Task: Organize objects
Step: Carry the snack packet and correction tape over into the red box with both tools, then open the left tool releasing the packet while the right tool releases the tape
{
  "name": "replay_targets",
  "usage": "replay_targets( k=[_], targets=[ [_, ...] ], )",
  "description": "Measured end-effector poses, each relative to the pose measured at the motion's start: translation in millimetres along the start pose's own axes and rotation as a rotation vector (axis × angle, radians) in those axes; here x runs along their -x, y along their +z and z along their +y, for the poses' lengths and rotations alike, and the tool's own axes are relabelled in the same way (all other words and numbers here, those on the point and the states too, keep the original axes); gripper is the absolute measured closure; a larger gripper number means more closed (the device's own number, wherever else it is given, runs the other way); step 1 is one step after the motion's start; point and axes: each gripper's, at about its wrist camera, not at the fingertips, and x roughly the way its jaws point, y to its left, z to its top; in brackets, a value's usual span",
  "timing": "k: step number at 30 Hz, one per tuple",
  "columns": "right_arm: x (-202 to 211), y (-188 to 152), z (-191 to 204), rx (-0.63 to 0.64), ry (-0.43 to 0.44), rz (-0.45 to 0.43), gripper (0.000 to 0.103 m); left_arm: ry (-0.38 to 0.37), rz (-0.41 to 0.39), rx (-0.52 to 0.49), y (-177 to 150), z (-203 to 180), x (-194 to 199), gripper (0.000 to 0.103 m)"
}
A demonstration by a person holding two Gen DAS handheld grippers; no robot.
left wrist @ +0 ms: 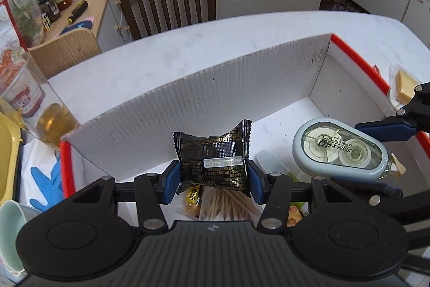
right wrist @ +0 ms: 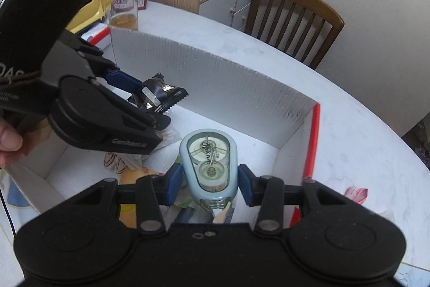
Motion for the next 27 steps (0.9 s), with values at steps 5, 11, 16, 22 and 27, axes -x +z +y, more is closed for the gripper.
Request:
replay_targets(
  k=[5,11,16,22,27],
  targets=[
    [-8,1,2,-0.002,0.001,0.027,0.059,-0.014,0.043,-0.014,0,0,-9,0.051],
    [-13,-1,2,0.000,-0.007,0.046,0.059,-0.015,0.073,-0.022,1,0,-16,0.050],
    [-13,-2,3,0.003,0.006,0.053,0.057,-0.017,0.079,-0.023,3,1,-18,0.042],
    [-7,-6,2,-0.011,0.020,0.041,0.050,-0.015,0.071,-0.016,2,-2,-17,0.035],
    [6,-8,-4,-0.040,0.047,0.017,0.046,-0.017,0.062,0.007,0,-2,-12,0.028]
  ],
)
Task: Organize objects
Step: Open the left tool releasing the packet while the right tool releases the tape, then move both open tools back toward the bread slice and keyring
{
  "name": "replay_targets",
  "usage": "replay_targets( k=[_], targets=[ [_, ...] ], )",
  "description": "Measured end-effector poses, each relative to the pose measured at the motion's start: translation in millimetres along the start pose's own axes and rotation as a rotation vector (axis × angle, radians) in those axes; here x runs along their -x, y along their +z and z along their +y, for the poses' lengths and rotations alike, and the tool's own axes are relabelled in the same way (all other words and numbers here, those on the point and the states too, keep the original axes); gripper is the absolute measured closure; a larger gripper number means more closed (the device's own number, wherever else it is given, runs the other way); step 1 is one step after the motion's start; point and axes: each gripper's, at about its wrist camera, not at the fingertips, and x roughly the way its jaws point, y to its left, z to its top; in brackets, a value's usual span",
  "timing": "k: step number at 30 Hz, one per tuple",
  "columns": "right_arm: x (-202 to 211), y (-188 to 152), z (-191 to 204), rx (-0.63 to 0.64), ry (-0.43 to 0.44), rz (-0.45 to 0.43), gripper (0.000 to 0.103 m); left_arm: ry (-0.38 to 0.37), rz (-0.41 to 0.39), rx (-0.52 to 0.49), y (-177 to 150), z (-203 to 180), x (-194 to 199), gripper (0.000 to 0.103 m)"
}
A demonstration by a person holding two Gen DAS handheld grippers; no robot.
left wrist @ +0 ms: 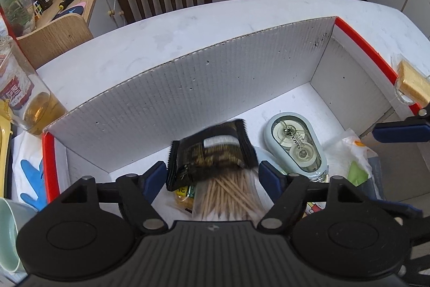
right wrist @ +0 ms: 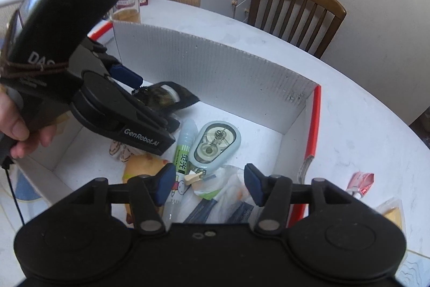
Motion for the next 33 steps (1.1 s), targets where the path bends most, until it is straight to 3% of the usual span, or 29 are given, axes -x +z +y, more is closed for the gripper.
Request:
replay_targets(
  k=[7,15,31,33],
  targets=[
    [24,-7,-9,-0.030,0.025,-0.039,0.043,-0.003,-0.022,0.036,-5,1,15,0.028],
    [58,-17,-23,-0.064,0.050,-0.095,0.041,0.003,-0.102,0.056,-10,-8,53,0.028],
    [120,-48,-57,-0.079,0.089,-0.200,0.039,0.000,-0.230,0.121,-30,-59,129,0.028],
    [126,-54,-64,-0.083,0.095,-0.209,0.035,0.003,-0.242,0.125,-32,-69,135,0.028]
  ],
)
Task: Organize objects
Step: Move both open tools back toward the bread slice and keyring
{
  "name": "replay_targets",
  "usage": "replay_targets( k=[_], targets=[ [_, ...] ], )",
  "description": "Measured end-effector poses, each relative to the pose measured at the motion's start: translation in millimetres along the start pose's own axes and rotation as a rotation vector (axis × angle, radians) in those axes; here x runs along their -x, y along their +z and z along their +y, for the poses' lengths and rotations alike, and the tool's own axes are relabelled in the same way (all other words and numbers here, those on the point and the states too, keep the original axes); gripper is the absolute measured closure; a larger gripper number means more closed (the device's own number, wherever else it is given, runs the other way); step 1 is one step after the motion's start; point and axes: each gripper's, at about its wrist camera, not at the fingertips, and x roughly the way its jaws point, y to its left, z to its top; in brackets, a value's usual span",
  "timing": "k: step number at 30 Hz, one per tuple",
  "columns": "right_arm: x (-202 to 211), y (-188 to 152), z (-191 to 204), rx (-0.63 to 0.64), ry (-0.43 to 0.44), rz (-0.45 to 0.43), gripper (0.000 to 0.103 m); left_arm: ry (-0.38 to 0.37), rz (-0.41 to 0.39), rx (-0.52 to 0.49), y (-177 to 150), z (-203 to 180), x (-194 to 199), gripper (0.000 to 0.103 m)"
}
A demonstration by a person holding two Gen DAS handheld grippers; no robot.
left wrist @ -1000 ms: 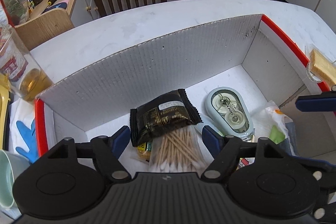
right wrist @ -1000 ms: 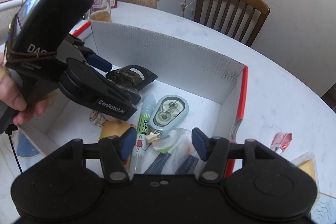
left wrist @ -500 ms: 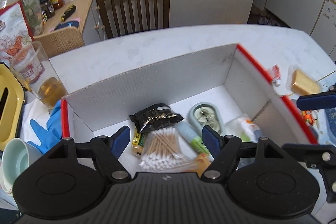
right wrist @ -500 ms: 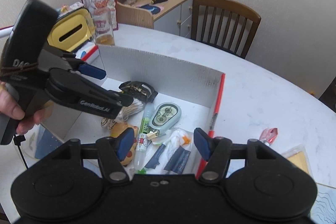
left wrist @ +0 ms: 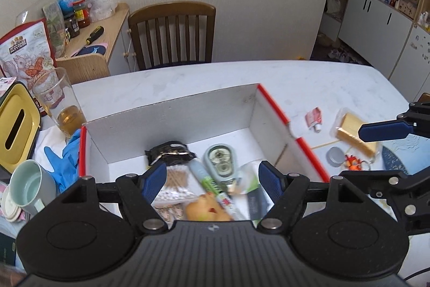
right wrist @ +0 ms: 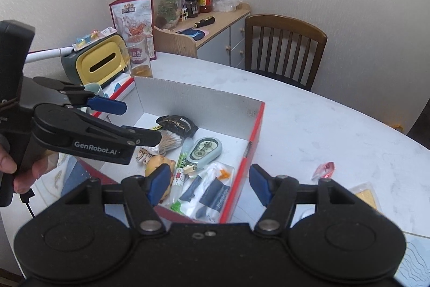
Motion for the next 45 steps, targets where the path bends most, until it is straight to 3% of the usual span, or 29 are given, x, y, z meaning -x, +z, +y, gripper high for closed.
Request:
replay_targets(
  k=[3,5,10,18,25,27,31,37,45],
  targets=[
    [13,-6,-12,-0.008,0.008,-0.018,0.029,0.010,-0.015,0.009,-3,-16,8,0.028],
    [21,-11,-22,-0.016,0.010,-0.026,0.028,0.011,-0.024,0.020,-5,-28,11,0.023],
    [37,-26,-51,-0.050,0.007,-0.036,0.025,0.010,-0.044,0.054,-10,-58,16,0.023],
    [68,-54,-110,-0.119,-0.033,-0.085,0.006,0.008,-0.038,0.064,-14,-114,10,0.019],
    [83,-82,-170,-0.204,-0.097,-0.084,0.003,-0.004,-0.030,0.034,-16,-161,-3,0.019],
    [84,-88,-183,-0.218,-0.118,-0.080,0.002,-0.010,-0.019,0.027,-17,-172,-9,0.013],
    [85,-97,-208,-0.233,-0.145,-0.069,0.002,-0.028,0.002,0.015,-20,-194,-23,0.013],
    [73,-109,-238,-0.230,-0.207,-0.051,0.002,-0.026,0.035,0.001,-31,-226,-50,0.013],
    [42,-118,-258,-0.214,-0.207,-0.025,0.002,0.004,0.077,0.051,-43,-249,-91,0.013]
  ],
)
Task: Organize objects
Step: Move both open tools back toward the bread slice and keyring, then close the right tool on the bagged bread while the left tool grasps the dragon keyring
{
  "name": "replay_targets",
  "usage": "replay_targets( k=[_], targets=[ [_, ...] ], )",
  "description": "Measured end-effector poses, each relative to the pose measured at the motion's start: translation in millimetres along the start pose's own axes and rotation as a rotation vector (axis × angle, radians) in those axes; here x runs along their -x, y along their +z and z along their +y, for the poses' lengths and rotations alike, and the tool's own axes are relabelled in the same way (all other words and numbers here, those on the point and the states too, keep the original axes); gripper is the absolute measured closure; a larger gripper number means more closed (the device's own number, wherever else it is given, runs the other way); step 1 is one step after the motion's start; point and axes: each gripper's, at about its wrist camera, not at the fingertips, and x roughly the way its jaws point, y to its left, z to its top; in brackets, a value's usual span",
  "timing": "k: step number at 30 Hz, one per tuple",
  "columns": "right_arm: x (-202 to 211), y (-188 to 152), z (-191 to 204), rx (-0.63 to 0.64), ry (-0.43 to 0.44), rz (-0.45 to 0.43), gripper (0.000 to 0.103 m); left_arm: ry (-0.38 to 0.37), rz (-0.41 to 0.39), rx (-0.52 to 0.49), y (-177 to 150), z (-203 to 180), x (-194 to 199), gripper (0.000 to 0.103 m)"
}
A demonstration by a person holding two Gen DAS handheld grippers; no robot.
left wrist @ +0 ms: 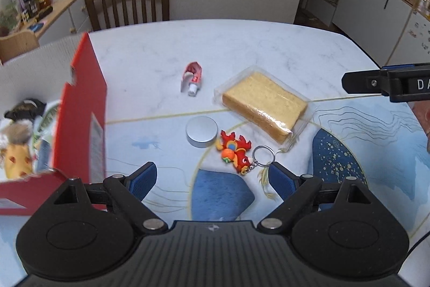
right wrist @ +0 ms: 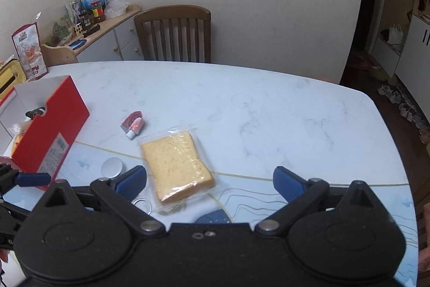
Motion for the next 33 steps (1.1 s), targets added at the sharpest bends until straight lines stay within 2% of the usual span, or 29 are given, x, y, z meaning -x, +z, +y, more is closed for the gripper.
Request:
replay_targets(
  k=[5,10,14,19,27,33],
  targets=[
    [-21,2,2,0.050,0.044,-0.006,0.000,0.037,-0.032,0.017,-2,-9,-16,0.013],
    [-46,9,6,0.095,0.093,0.031,0.001,0.055,-0.049,0.033,-3,-14,-31,0.013],
    [-64,10,10,0.125,0.105,0.049,0.003,0.060,-0.044,0.042,-3,-17,-43,0.013],
    [-85,7,14,0.159,0.111,0.087,0.011,0.058,-0.036,0.024,-6,-22,-57,0.013],
    [-103,8,11,0.159,0.118,0.128,0.018,0.063,-0.047,-0.008,-10,-31,-68,0.013],
    [-110,8,10,0.150,0.141,0.134,0.019,0.045,-0.049,-0.002,-9,-35,-71,0.013]
  ],
)
